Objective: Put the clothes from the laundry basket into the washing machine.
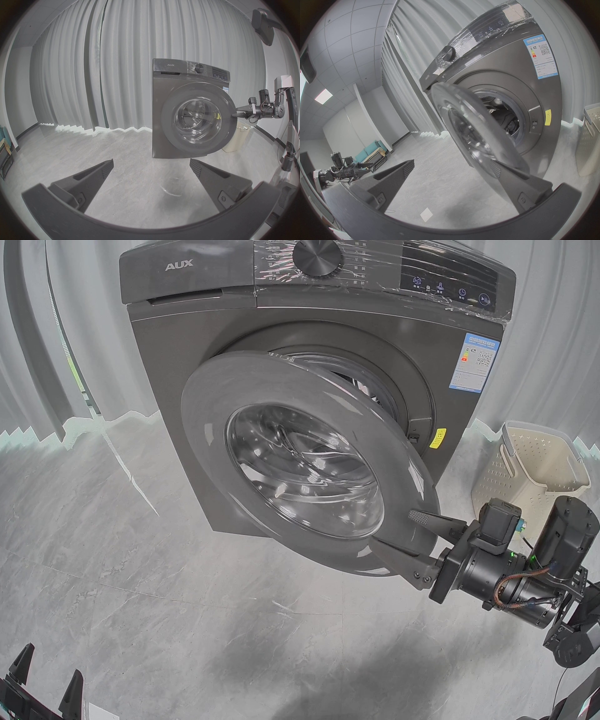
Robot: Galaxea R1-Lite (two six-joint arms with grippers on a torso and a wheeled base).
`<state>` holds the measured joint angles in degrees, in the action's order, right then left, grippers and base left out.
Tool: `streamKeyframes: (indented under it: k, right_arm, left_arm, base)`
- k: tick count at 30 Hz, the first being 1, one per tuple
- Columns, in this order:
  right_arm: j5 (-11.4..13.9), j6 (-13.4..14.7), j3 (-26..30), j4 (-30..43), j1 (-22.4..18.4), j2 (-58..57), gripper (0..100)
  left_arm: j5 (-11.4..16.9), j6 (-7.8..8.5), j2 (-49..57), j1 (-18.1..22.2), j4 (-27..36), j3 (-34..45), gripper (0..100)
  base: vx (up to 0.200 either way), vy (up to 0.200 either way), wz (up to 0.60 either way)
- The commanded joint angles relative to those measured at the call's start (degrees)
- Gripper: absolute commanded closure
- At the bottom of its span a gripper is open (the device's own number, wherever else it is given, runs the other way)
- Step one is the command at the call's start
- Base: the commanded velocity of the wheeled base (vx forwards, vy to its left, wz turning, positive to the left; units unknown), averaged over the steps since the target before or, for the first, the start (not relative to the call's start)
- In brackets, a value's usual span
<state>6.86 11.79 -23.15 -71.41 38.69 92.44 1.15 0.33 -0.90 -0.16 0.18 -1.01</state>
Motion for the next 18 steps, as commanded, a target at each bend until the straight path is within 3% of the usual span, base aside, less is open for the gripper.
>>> streamKeyframes:
  k: [1, 6, 14, 18]
  right_arm:
    - [-0.1, 0.0, -2.1, 0.0, -0.6, 1.3, 0]
    - [-2.1, -0.3, -4.8, 0.0, -5.2, 1.7, 0]
    - [-3.3, -0.5, -6.4, 0.0, -6.3, 1.4, 0]
    - [-5.8, -1.0, -6.8, -0.6, -5.8, 1.3, 0]
  left_arm:
    - [0.0, 0.02, 0.9, 0.0, 0.0, 0.9, 0]
    - [0.0, 0.02, 0.9, 0.0, 0.0, 0.9, 0]
    - [0.0, 0.02, 0.9, 0.0, 0.0, 0.9, 0]
    - [0.1, 0.02, 0.9, 0.0, -0.1, 0.9, 0]
  base:
    - [0.2, 0.0, 0.0]
    - [0.2, 0.0, 0.0]
    - [0.2, 0.0, 0.0]
    - [0.0, 0.0, 0.0]
